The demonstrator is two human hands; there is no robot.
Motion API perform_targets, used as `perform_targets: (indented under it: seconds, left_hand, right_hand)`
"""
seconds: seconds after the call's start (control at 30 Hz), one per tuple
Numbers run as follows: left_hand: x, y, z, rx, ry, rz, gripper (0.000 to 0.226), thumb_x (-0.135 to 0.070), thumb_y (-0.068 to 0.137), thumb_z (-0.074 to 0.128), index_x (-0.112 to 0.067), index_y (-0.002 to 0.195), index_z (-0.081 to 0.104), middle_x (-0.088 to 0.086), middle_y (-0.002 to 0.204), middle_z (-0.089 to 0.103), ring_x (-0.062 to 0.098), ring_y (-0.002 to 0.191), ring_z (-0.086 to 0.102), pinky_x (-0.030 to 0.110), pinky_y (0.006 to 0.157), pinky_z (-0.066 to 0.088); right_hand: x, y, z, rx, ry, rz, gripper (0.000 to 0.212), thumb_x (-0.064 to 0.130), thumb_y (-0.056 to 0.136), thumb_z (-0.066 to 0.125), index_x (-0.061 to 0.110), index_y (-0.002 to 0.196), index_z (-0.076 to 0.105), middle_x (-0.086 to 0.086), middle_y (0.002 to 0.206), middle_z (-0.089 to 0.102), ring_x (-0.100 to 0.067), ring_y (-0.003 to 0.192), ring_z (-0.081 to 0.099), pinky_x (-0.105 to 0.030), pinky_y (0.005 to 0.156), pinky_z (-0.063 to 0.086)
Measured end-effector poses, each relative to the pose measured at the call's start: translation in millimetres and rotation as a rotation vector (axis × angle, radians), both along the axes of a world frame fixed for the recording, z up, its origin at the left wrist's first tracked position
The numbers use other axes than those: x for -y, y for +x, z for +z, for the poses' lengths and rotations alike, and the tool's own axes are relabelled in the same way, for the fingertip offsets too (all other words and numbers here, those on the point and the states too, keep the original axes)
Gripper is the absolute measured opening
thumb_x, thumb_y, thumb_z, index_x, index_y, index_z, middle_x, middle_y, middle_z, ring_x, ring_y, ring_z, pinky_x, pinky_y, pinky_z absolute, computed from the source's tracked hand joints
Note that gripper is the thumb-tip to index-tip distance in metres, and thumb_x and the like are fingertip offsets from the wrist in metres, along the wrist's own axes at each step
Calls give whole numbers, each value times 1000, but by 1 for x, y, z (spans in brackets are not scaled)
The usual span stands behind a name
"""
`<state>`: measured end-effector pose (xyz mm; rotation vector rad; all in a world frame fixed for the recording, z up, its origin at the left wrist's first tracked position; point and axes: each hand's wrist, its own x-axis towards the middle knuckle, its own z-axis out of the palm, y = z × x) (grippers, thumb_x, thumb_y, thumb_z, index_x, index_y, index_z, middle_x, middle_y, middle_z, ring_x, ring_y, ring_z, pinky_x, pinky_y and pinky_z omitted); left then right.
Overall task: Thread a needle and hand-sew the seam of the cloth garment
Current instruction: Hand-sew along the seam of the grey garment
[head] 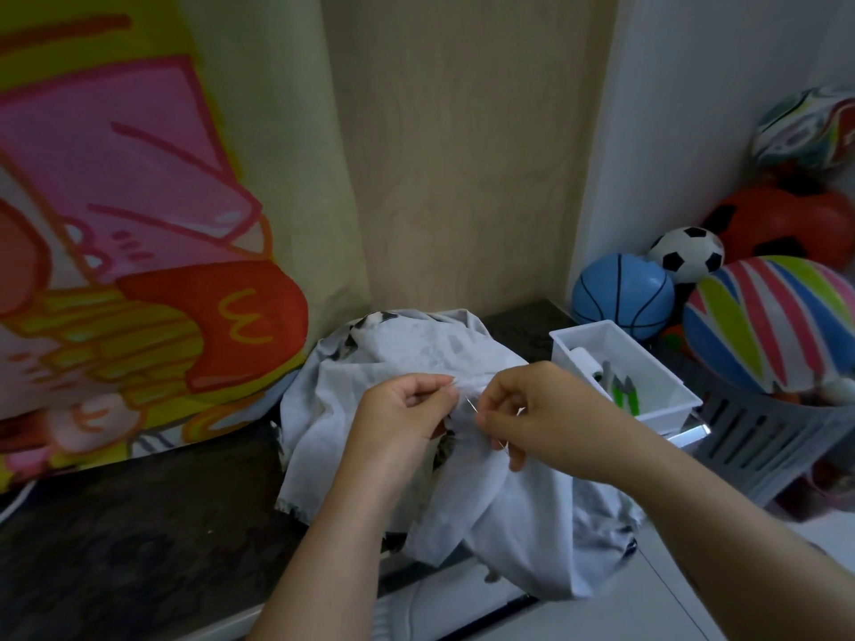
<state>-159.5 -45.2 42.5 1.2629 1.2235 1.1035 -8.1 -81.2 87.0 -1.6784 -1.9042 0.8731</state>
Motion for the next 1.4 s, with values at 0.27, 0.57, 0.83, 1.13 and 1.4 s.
perform_targets:
  seconds: [0.27, 0.57, 0.83, 1.13, 1.4]
  left_hand:
    - [1, -1, 0, 5, -2, -11, 14, -13, 86, 68, -26, 83, 68, -3, 82, 74, 12, 83, 69, 31, 83, 56]
    - [4, 0, 2, -41, 38, -22, 14, -15, 87, 68, -27, 82, 68, -3, 83, 74, 11, 83, 69, 30, 83, 57]
    - [6, 2, 1, -130, 109, -33, 17, -17, 88, 66, -31, 79, 68, -12, 83, 70, 5, 85, 66, 26, 80, 55]
    - [8, 9, -3, -133, 100, -5, 18, -16, 91, 62, -30, 81, 69, -10, 82, 72, 7, 84, 68, 27, 80, 56]
    - [4, 5, -2, 59, -40, 88, 10, -20, 91, 62, -29, 91, 67, 0, 99, 73, 13, 97, 68, 35, 93, 53]
  right_hand:
    - [-3, -1, -5, 9, 3, 3, 10, 20, 89, 57, 19, 83, 64, 1, 70, 71, 1, 49, 61, -16, 67, 51]
    - [-3, 1, -6, 22, -18, -1, 12, 21, 90, 56, 19, 82, 64, -3, 71, 72, 1, 50, 61, -18, 67, 51]
    - [-4, 1, -6, -8, -51, -17, 15, 17, 90, 54, 12, 83, 67, -4, 67, 71, 0, 49, 60, -14, 66, 49]
    - [-6, -14, -20, -269, 104, -195, 7, 13, 89, 61, 15, 88, 54, -14, 69, 69, -8, 47, 59, -18, 50, 52]
    - [-5, -1, -13, -450, -6, 56, 13, 10, 80, 72, 9, 93, 70, -3, 89, 74, -11, 81, 69, -21, 81, 55]
